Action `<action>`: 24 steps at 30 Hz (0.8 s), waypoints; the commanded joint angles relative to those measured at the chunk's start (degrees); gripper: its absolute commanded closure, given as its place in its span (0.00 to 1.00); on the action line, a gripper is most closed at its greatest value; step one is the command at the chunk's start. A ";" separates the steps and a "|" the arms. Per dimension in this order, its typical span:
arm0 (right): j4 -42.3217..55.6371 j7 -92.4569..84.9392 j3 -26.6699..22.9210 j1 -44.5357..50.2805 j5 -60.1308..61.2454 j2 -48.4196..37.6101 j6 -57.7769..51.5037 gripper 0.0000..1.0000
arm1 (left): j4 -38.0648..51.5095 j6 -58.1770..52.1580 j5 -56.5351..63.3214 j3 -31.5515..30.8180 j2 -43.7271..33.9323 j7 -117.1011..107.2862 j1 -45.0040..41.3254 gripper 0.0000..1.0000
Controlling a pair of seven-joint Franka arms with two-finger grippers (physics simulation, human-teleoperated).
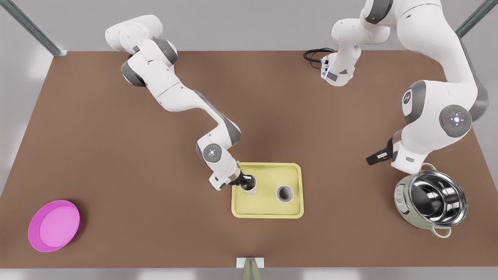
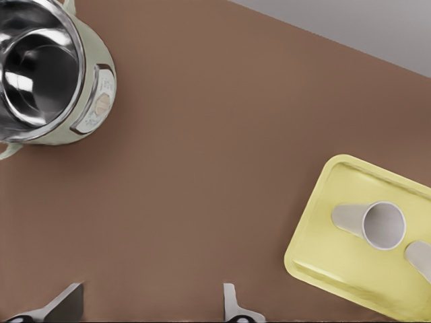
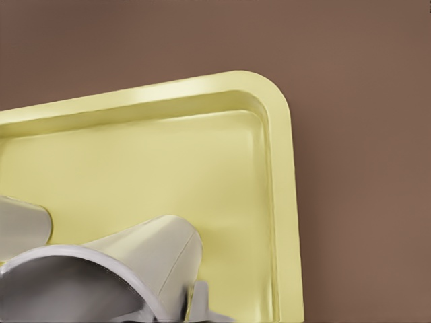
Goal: Use both arms to respectively pick up the white IKEA cups from the middle-left and middle-right positions, then place the white IKEA cups onto the middle-middle tray, ensuring that the cups remain upright and do not tip over
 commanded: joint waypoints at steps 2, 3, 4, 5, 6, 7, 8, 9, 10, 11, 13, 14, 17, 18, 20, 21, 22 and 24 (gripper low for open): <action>0.01 14.02 -0.17 0.21 -0.20 0.09 1.28 0.00 | -1.69 -5.35 0.36 0.03 -1.56 24.15 0.37 0.00; 0.01 13.94 -0.17 0.21 -0.20 0.09 1.28 0.00 | -1.69 -5.35 -1.32 0.03 -1.56 24.06 0.19 0.00; 0.02 13.85 -0.17 0.21 -0.29 0.09 1.28 0.00 | -1.69 -5.35 -1.67 0.03 -1.56 24.15 0.10 0.00; 0.10 13.59 -0.17 0.12 -0.29 0.09 1.28 0.00 | -1.69 -5.17 -2.11 -0.06 -1.39 24.15 -0.42 0.00; 0.10 13.58 -0.17 0.04 -0.20 0.00 1.28 0.00 | -1.69 -5.17 -2.02 -0.06 -1.30 24.15 -0.42 0.00; 0.10 13.58 -0.17 0.03 -0.28 0.00 1.28 0.00 | -1.69 -5.17 -1.93 -0.06 -1.21 24.15 -0.51 0.00; 0.19 13.58 -0.17 0.03 -0.20 -0.08 1.28 0.00 | -1.69 -5.17 -1.93 -0.15 -1.21 24.15 -0.42 0.00; 0.45 13.67 -0.17 -0.05 -0.20 -0.44 1.20 0.00 | -1.69 -5.17 -1.93 -0.15 -1.21 24.24 -0.51 0.00; 0.45 13.67 -0.08 -0.05 -0.20 -0.52 1.20 0.00 | -1.69 -5.17 -1.93 -0.15 -1.21 24.24 -0.51 0.00; 0.45 13.58 -0.08 -0.05 -0.20 -0.61 1.20 0.00 | -1.60 -5.08 -1.84 -0.24 -1.04 24.24 -0.51 0.00; 0.37 13.67 -0.17 -0.23 -0.20 -1.49 0.41 0.00 | -1.25 -5.08 -1.84 -0.24 -0.59 24.24 -0.60 0.00; 0.19 13.67 -0.17 -0.75 -0.11 -2.46 -1.44 0.00 | -1.25 -5.08 -1.84 -0.24 -0.51 24.24 -0.60 0.00; -5.35 12.79 0.18 -4.01 -0.02 -13.88 -17.43 0.00 | -0.90 -5.08 -1.84 -0.33 -0.51 24.24 -0.95 0.00; -5.26 10.69 0.27 -5.76 -0.02 -16.25 -23.14 0.00 | -0.90 -5.08 -1.76 -0.33 -0.51 24.24 -1.30 0.00; -5.00 -2.58 0.27 -11.65 0.16 -22.23 -36.50 0.00 | -0.90 -5.08 -1.76 -0.24 -0.24 24.24 -1.39 0.00; -4.47 -9.60 -0.17 -16.39 -0.37 -23.73 -43.97 0.00 | -0.81 -5.08 -1.75 -0.33 -0.24 24.24 -1.48 0.00; -2.54 -23.13 -0.61 -23.07 -4.40 -23.90 -47.84 0.00 | -0.81 -5.08 -1.67 -0.33 -0.16 24.24 -1.65 0.00; -1.92 -42.92 -2.45 -27.83 -11.27 -29.60 -50.66 0.00 | -0.81 -5.08 -1.67 -0.33 -0.15 24.24 -1.65 0.00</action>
